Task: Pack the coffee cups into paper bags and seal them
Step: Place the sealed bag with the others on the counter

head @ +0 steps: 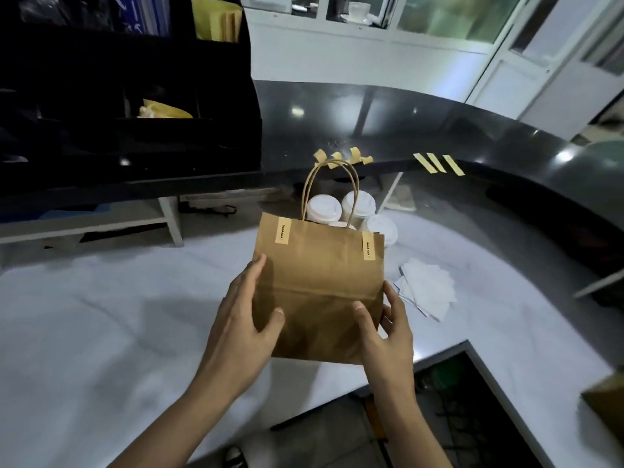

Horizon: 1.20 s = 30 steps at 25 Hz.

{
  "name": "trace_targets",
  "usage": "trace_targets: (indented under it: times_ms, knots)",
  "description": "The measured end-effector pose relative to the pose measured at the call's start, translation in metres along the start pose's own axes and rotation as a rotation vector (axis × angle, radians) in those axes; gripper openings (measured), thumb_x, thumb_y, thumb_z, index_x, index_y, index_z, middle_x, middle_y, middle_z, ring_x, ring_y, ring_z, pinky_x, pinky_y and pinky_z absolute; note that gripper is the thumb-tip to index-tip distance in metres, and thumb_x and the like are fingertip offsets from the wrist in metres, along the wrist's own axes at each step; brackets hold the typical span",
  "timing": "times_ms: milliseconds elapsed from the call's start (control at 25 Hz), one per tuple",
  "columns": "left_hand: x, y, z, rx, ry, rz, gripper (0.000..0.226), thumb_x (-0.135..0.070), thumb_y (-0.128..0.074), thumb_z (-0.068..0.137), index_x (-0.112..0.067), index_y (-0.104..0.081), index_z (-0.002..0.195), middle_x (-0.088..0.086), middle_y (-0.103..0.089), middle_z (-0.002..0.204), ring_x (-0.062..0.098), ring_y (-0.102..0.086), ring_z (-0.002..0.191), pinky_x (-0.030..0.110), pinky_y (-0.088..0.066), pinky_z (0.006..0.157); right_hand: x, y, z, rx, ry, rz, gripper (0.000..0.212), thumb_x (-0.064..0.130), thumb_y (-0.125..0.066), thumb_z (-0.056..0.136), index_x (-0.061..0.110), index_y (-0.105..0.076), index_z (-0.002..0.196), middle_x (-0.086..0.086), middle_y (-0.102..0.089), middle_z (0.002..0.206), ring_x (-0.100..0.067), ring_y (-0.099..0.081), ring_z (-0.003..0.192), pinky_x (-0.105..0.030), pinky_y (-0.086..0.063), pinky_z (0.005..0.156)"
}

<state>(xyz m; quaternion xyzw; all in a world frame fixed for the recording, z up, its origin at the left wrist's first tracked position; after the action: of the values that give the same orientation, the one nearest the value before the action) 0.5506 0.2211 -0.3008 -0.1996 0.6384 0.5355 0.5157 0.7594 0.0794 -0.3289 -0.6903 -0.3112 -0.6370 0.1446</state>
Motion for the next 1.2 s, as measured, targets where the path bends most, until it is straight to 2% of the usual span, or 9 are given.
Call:
trace_targets:
  times_ms: [120, 200, 360, 520, 680, 840, 1080, 1200]
  knots:
    - [-0.018, -0.026, -0.011, 0.038, -0.029, 0.026, 0.08, -0.026, -0.067, 0.094, -0.051, -0.019, 0.152, -0.034, -0.024, 0.149, -0.012, -0.024, 0.135, 0.022, -0.029, 0.108, -0.01, 0.033, -0.004, -0.052, -0.008, 0.022, 0.058, 0.049, -0.072, 0.089, 0.057, -0.044, 0.14, 0.008, -0.055, 0.141, -0.005, -0.055, 0.126, -0.023, -0.052, 0.09]
    - [-0.028, -0.041, -0.021, 0.059, -0.037, 0.026, 0.08, -0.025, -0.067, 0.094, -0.052, -0.019, 0.152, -0.031, -0.025, 0.153, -0.011, -0.024, 0.136, 0.023, -0.029, 0.109, -0.016, 0.055, -0.01, -0.088, -0.005, 0.037, 0.058, 0.049, -0.072, 0.089, 0.055, -0.046, 0.14, 0.007, -0.055, 0.142, -0.008, -0.054, 0.128, -0.032, -0.054, 0.098]
    - [-0.05, -0.078, -0.042, 0.136, -0.056, 0.008, 0.079, -0.025, -0.066, 0.093, -0.056, -0.02, 0.15, -0.031, -0.027, 0.152, -0.01, -0.027, 0.137, 0.025, -0.029, 0.112, -0.026, 0.105, -0.025, -0.15, 0.001, 0.074, 0.053, 0.046, -0.072, 0.09, 0.056, -0.048, 0.137, 0.009, -0.056, 0.141, -0.005, -0.056, 0.126, -0.033, -0.053, 0.103]
    - [-0.081, -0.119, -0.066, 0.218, -0.095, -0.016, 0.08, -0.027, -0.065, 0.093, -0.06, -0.018, 0.149, -0.029, -0.026, 0.154, -0.007, -0.028, 0.137, 0.029, -0.031, 0.113, -0.036, 0.164, -0.044, -0.244, -0.013, 0.08, 0.061, 0.044, -0.072, 0.09, 0.046, -0.046, 0.145, 0.01, -0.052, 0.145, -0.007, -0.051, 0.133, -0.042, -0.047, 0.112]
    - [-0.105, -0.153, -0.087, 0.277, -0.129, -0.028, 0.081, -0.025, -0.066, 0.093, -0.059, -0.019, 0.149, -0.024, -0.029, 0.156, -0.001, -0.029, 0.142, 0.041, -0.033, 0.118, -0.044, 0.214, -0.064, -0.319, 0.0, 0.105, 0.059, 0.042, -0.072, 0.091, 0.044, -0.048, 0.145, 0.01, -0.056, 0.142, -0.009, -0.053, 0.131, -0.044, -0.049, 0.11]
    - [-0.129, -0.183, -0.111, 0.344, -0.151, -0.034, 0.082, -0.027, -0.066, 0.092, -0.061, -0.017, 0.148, -0.02, -0.028, 0.158, 0.005, -0.029, 0.145, 0.049, -0.037, 0.116, -0.053, 0.259, -0.086, -0.401, -0.01, 0.119, 0.055, 0.039, -0.072, 0.093, 0.044, -0.05, 0.143, 0.008, -0.058, 0.139, -0.011, -0.055, 0.129, -0.046, -0.049, 0.108]
    - [-0.165, -0.22, -0.146, 0.438, -0.241, -0.053, 0.081, -0.029, -0.065, 0.093, -0.062, -0.017, 0.148, -0.02, -0.029, 0.157, 0.005, -0.029, 0.145, 0.048, -0.034, 0.117, -0.065, 0.317, -0.128, -0.541, -0.02, 0.147, 0.053, 0.041, -0.071, 0.092, 0.051, -0.05, 0.14, 0.012, -0.056, 0.137, -0.007, -0.055, 0.126, -0.042, -0.051, 0.106]
    - [-0.187, -0.245, -0.169, 0.525, -0.281, -0.067, 0.08, -0.032, -0.064, 0.092, -0.065, -0.016, 0.147, -0.021, -0.03, 0.156, 0.007, -0.03, 0.145, 0.05, -0.035, 0.116, -0.072, 0.35, -0.157, -0.628, -0.015, 0.171, 0.051, 0.043, -0.071, 0.092, 0.054, -0.05, 0.137, 0.019, -0.055, 0.133, -0.005, -0.054, 0.126, -0.032, -0.052, 0.099]
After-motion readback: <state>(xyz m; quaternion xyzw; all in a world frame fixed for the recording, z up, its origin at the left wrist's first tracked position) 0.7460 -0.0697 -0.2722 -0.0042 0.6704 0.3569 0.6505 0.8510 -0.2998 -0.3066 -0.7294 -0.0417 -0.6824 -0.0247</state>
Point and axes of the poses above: each hand's wrist, its own z-axis towards the middle knuckle, its own y-axis out of the back of the hand, x = y × z, the point moved 10 cm from there along z, towards the middle knuckle
